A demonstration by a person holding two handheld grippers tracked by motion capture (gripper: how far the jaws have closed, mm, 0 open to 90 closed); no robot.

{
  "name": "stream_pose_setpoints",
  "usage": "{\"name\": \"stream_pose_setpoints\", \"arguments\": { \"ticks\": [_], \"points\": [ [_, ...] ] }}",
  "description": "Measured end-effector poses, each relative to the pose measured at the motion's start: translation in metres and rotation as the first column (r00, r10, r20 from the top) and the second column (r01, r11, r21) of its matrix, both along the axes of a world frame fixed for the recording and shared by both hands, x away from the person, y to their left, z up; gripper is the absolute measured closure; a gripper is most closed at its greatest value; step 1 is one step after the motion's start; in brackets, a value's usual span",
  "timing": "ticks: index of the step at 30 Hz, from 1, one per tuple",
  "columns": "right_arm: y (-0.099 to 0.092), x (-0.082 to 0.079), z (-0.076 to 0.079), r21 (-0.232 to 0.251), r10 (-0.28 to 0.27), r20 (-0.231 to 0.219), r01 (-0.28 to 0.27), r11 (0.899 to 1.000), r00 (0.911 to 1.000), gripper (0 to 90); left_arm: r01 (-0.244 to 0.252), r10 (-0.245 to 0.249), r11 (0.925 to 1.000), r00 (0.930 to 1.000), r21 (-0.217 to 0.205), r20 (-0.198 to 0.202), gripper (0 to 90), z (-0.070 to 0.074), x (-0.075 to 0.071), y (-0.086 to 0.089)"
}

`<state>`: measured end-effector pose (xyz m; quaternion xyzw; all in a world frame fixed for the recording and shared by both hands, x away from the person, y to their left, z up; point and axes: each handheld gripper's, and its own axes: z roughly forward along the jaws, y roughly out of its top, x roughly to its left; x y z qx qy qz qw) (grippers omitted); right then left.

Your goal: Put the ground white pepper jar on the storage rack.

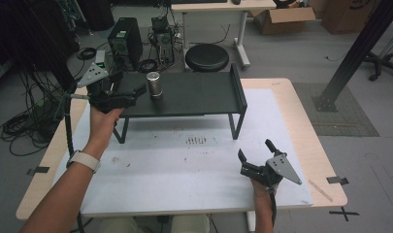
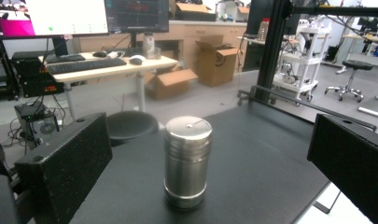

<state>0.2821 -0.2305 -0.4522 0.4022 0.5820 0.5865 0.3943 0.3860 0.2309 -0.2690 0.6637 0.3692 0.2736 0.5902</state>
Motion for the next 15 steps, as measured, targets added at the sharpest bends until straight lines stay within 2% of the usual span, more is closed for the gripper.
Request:
{"name": "stream_pose_setpoints", "arguments": {
  "ticks": [7,15],
  "points": [
    [0.000,0.000,0.000,0.000,0.000,0.002,0.000,1.000,1.0000,0.0,-0.014,0.014,0.9998,0.9999,-0.013,0.000,0.3,-0.005,-0.015,0.011],
    [0.000,0.000,0.000,-0.002,0.000,0.002,0.000,1.000,1.0000,0.0,-0.011,0.011,0.9999,0.9999,-0.004,-0.001,0.3,-0.012,-0.030,0.018]
  ]
}}
